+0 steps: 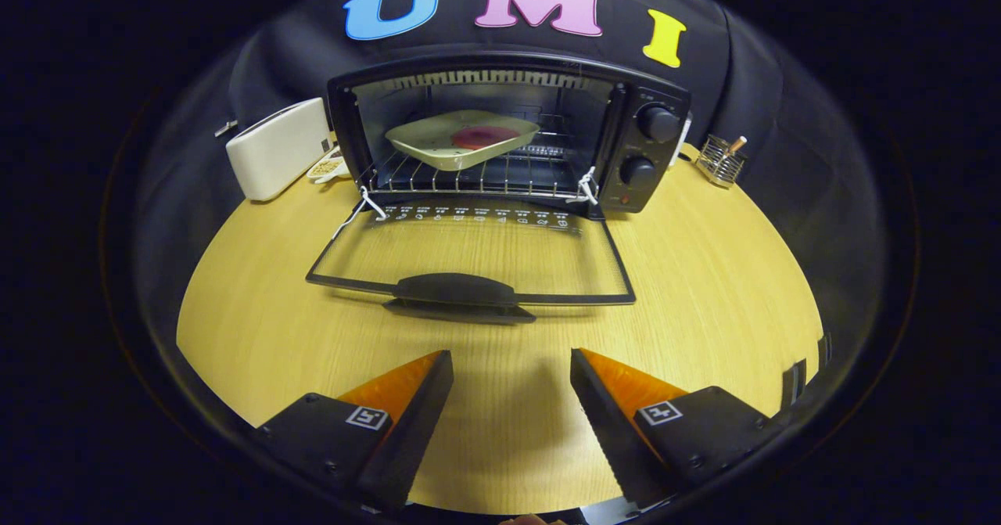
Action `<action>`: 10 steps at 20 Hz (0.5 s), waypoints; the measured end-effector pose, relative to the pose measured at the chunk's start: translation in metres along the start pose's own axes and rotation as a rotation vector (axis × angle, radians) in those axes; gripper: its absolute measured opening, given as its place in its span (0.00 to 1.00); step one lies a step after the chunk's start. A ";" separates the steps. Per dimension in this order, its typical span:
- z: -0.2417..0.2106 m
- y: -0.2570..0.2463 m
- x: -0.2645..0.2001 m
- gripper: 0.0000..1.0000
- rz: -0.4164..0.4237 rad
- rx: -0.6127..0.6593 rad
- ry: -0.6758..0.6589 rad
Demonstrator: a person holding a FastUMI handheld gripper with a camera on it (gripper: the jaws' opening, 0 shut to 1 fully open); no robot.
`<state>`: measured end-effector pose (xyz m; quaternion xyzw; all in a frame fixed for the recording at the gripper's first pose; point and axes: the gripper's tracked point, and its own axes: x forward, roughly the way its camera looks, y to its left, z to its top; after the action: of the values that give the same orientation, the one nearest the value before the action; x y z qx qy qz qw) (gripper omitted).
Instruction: Open the toaster oven, put the food inside, and close the toaster oven door.
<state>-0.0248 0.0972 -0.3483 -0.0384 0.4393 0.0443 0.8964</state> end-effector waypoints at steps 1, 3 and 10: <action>0.002 0.004 0.005 0.97 0.004 0.007 0.002; 0.008 0.012 0.016 0.97 0.014 0.030 0.012; 0.013 0.016 0.032 0.99 0.037 0.022 0.027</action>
<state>0.0027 0.1154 -0.3661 -0.0208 0.4524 0.0554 0.8899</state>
